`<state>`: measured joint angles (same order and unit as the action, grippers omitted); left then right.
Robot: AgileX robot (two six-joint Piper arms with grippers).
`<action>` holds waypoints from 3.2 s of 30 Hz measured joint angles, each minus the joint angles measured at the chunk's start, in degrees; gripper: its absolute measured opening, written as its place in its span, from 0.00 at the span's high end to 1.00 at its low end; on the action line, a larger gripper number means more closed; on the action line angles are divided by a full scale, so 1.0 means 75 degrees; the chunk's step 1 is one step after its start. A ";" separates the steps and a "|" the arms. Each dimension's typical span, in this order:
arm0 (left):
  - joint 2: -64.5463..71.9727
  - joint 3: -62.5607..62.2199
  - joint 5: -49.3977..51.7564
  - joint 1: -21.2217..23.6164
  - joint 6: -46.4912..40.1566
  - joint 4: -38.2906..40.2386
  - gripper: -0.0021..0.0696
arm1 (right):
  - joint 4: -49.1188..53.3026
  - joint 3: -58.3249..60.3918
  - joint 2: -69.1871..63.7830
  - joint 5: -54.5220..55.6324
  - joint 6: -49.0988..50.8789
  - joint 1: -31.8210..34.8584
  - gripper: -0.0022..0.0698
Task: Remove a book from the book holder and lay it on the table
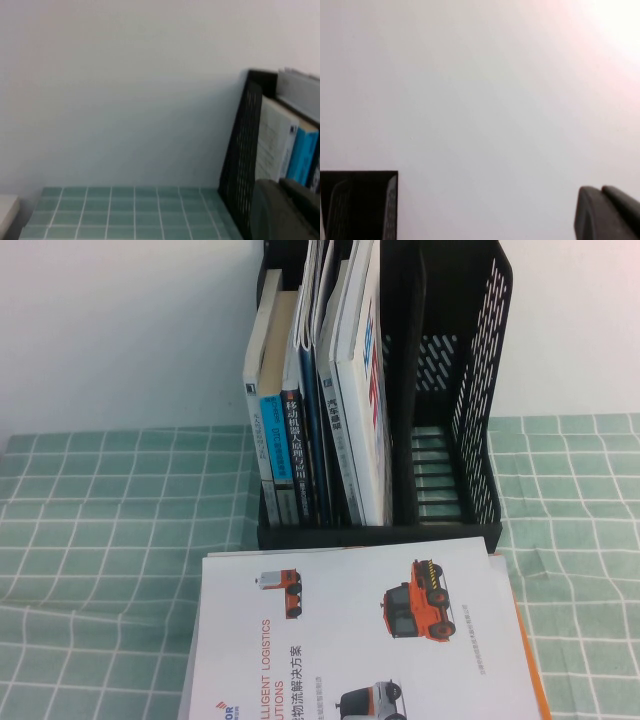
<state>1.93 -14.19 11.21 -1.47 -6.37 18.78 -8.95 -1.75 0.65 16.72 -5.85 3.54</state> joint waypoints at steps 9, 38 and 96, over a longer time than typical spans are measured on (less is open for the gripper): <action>0.1126 -0.0836 0.1310 0.0000 -0.0772 0.0562 0.97 | 0.1026 -0.2292 -0.0523 -0.3777 -0.0940 0.0000 0.97; 0.8126 -0.4804 0.1150 -0.2632 -0.5568 0.5928 0.97 | 0.7151 -0.2724 -0.6434 0.2316 0.3909 -0.0700 0.97; 1.1145 -0.6491 -0.3356 -0.5330 -0.8833 1.0215 0.97 | 0.5870 -0.6858 -1.4391 0.6137 0.2689 -0.3989 0.38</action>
<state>85.52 -62.88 -13.96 -41.44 -72.61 95.40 35.07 -53.18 -107.28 62.75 14.32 -26.37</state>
